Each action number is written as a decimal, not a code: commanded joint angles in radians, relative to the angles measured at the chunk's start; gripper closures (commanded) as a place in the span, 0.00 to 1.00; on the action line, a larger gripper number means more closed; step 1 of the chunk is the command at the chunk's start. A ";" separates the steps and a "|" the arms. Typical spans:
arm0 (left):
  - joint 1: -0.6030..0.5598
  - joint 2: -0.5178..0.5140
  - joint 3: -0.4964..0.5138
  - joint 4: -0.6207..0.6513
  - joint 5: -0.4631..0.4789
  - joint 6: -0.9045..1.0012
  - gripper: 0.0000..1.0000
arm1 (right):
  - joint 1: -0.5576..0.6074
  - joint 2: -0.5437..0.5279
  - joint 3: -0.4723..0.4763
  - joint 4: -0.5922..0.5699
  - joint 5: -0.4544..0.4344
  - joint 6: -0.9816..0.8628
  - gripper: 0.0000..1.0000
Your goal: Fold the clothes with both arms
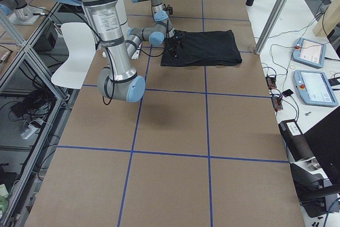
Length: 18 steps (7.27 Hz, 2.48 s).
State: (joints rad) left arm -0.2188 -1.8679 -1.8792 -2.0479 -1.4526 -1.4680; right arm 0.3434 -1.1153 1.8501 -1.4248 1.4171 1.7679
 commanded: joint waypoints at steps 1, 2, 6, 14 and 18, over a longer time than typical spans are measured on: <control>-0.001 0.000 0.000 0.000 0.000 0.000 1.00 | -0.060 0.011 -0.029 -0.013 -0.047 0.056 0.11; 0.001 0.000 0.000 0.000 0.000 0.000 1.00 | -0.064 0.018 -0.061 -0.011 -0.047 0.055 0.11; -0.001 0.000 0.000 0.000 0.000 0.000 1.00 | -0.067 0.067 -0.123 -0.011 -0.064 0.054 0.28; -0.001 0.000 -0.001 0.000 0.000 0.000 1.00 | -0.072 0.089 -0.141 -0.011 -0.072 0.048 1.00; -0.001 -0.002 -0.001 -0.002 0.000 0.000 1.00 | -0.072 0.095 -0.138 -0.014 -0.070 0.042 1.00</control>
State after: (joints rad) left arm -0.2194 -1.8693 -1.8807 -2.0492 -1.4527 -1.4680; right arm 0.2715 -1.0211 1.7121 -1.4386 1.3463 1.8107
